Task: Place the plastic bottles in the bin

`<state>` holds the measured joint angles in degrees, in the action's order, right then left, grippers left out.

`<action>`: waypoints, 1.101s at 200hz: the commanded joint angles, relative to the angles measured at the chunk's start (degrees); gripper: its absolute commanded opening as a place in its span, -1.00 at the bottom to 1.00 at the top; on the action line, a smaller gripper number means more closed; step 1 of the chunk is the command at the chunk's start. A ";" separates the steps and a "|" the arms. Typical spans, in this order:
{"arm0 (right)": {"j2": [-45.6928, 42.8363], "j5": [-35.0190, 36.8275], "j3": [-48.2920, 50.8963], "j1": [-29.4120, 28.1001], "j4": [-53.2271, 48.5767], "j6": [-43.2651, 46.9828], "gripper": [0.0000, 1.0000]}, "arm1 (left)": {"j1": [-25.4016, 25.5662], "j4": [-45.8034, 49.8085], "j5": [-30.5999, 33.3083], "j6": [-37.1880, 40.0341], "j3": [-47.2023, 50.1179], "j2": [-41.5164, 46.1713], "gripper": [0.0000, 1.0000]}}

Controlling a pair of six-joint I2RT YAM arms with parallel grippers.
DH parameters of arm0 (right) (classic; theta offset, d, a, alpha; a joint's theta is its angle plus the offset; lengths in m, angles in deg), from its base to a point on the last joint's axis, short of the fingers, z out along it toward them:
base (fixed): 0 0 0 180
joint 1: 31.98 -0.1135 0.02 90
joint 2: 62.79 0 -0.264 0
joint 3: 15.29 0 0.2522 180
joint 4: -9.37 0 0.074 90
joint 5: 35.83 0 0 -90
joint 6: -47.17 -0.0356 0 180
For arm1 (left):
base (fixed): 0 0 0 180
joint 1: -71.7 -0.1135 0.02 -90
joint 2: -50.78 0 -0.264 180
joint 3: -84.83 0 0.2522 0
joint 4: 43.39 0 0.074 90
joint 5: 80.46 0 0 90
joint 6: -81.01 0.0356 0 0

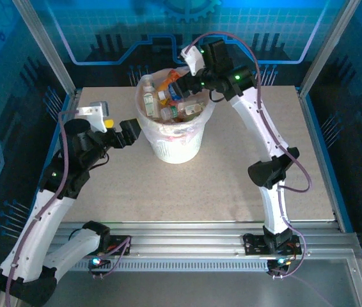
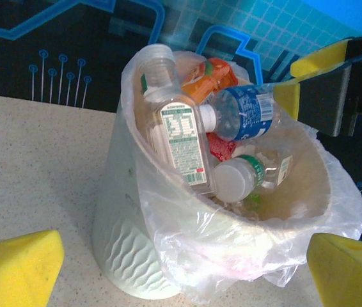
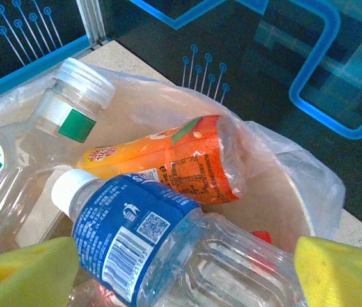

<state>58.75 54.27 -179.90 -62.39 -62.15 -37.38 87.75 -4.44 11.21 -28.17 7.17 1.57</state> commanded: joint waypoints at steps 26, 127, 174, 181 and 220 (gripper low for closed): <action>-12.49 5.91 7.66 -0.86 0.68 -3.61 1.00 | -0.45 0.87 0.74 1.22 -1.60 2.75 0.98; -60.75 29.71 71.33 1.46 21.23 -14.61 0.99 | -0.50 -2.61 9.44 2.48 12.45 13.79 0.98; -76.32 35.21 92.51 3.09 26.03 -12.96 0.99 | -0.50 -6.46 14.88 2.94 23.13 19.60 0.98; -77.84 35.73 95.09 3.37 26.68 -12.60 1.00 | -0.49 -7.54 15.51 2.96 24.89 20.41 0.98; -82.86 35.55 107.37 7.17 30.25 -12.22 0.99 | -0.50 -15.37 18.79 5.54 33.83 21.75 0.98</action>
<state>-22.10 88.01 -78.00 -57.78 -37.30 -50.34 87.75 -12.29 25.88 -25.55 37.15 22.75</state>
